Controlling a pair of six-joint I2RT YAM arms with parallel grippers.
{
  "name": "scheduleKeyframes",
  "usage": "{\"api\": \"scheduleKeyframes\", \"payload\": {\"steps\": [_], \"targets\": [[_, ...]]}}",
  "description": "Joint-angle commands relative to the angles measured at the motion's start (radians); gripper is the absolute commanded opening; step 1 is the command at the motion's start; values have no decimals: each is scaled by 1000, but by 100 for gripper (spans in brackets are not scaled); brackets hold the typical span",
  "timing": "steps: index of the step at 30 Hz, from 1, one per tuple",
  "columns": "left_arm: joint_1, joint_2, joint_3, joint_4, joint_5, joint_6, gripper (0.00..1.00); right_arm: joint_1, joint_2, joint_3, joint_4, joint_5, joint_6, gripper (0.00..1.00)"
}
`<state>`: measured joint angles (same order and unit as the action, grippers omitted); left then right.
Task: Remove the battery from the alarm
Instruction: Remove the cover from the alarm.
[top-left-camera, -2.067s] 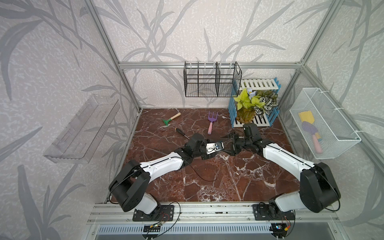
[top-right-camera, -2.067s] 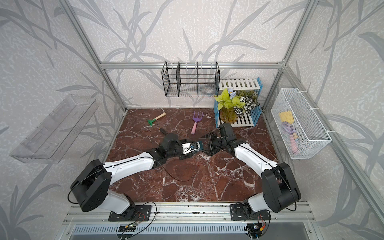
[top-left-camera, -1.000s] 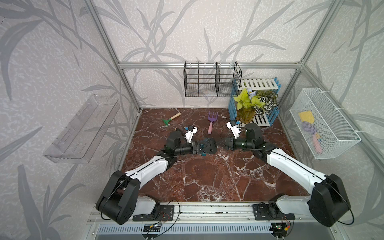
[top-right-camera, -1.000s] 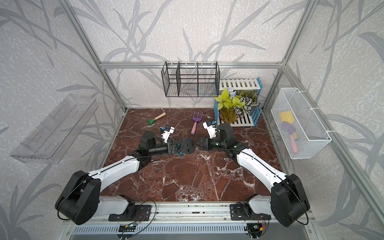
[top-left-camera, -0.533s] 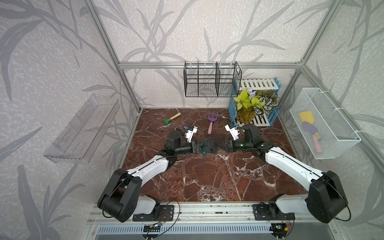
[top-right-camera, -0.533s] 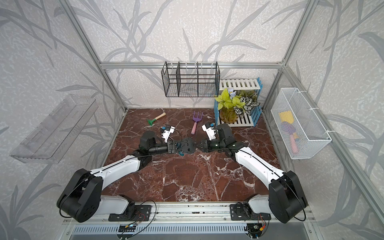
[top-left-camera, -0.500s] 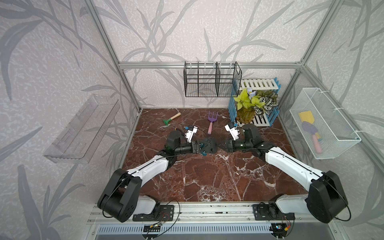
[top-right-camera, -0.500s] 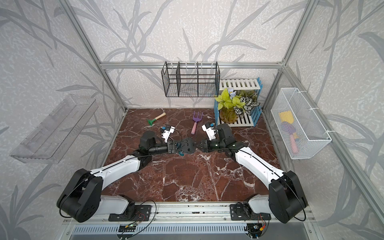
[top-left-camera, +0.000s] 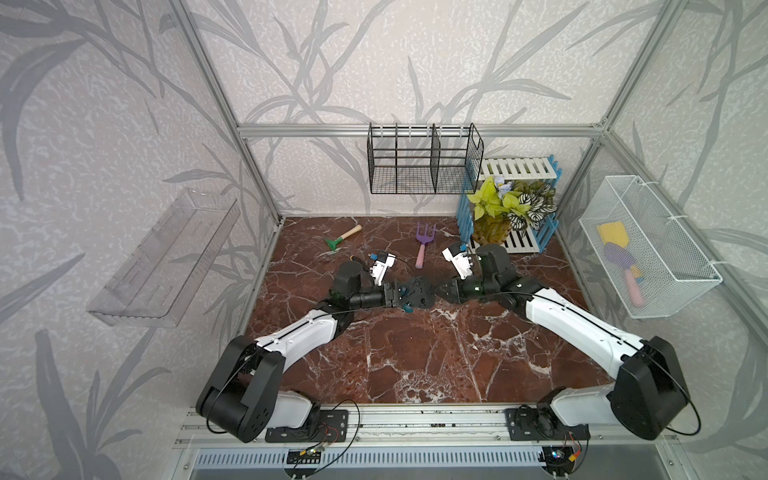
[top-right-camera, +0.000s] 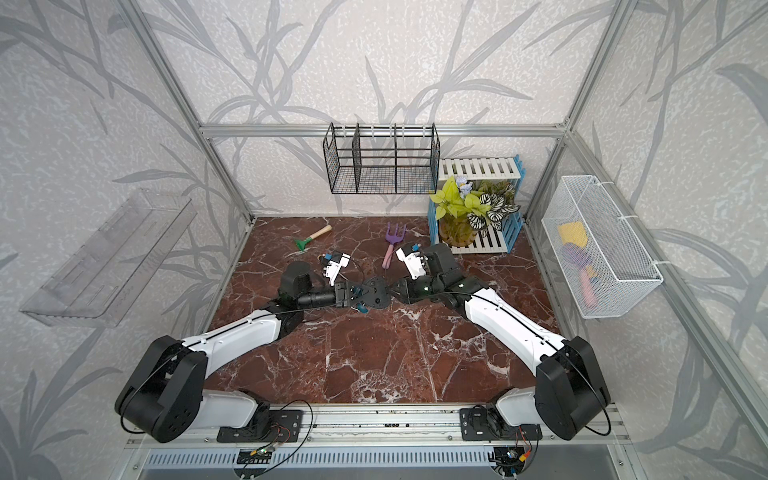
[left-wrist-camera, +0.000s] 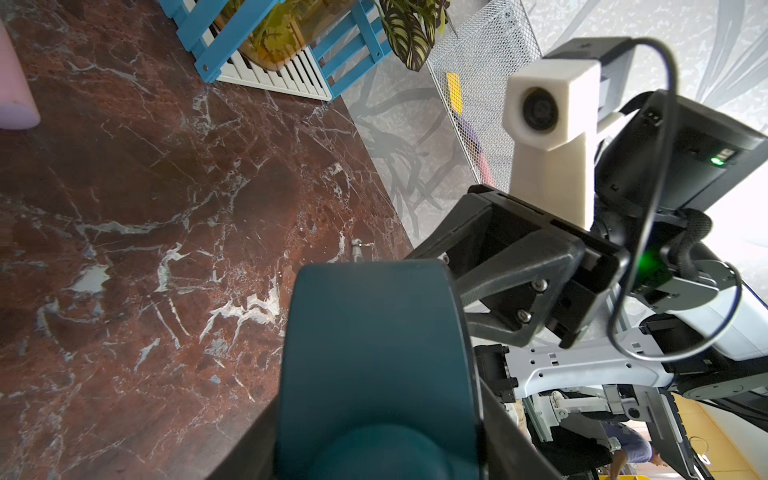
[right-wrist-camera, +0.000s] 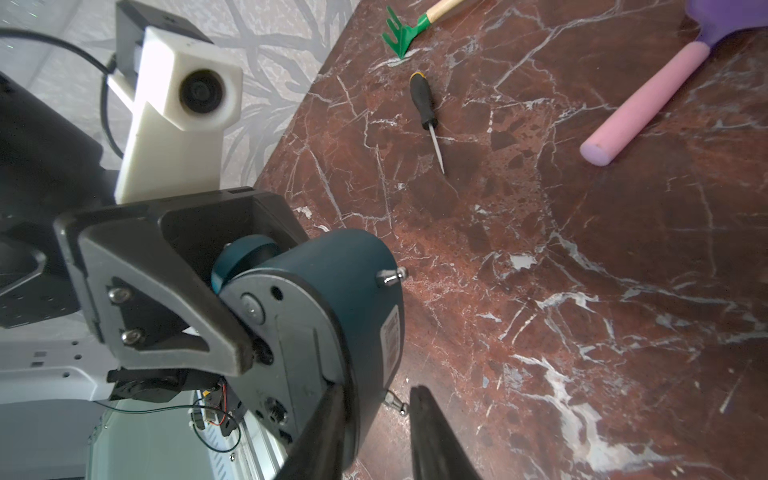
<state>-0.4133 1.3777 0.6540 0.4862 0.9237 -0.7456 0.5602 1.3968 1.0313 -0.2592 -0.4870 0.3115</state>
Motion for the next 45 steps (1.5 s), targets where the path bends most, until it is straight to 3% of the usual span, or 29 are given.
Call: {"api": "scheduleKeyframes", "payload": {"steps": [1,5,9,14,19,25,31,35,38,41,45], "targets": [[-11,-10,64,96,69,-21,17,40,54,54,-152,174,-60,27],[-12,-17,80,99,59,-26,17,77,106,116,-251,271,-60,26],[-12,-12,85,136,64,-56,16,97,144,131,-232,212,-33,27],[-11,0,83,173,79,-75,16,93,185,112,-68,-52,18,31],[-7,-5,63,167,84,-68,16,23,170,20,162,-307,114,32],[-2,2,53,170,93,-66,16,-42,167,-41,300,-475,178,32],[8,7,62,88,58,-20,16,-82,150,-38,219,-403,155,32],[19,16,76,-54,-26,59,16,-122,118,-115,440,-485,294,33],[17,56,102,-157,-92,115,15,-123,109,-129,475,-526,303,36],[0,89,148,-319,-228,214,13,-145,63,-150,401,-457,261,40],[-47,98,203,-496,-404,350,13,-222,-49,-220,268,-252,209,42]]}}
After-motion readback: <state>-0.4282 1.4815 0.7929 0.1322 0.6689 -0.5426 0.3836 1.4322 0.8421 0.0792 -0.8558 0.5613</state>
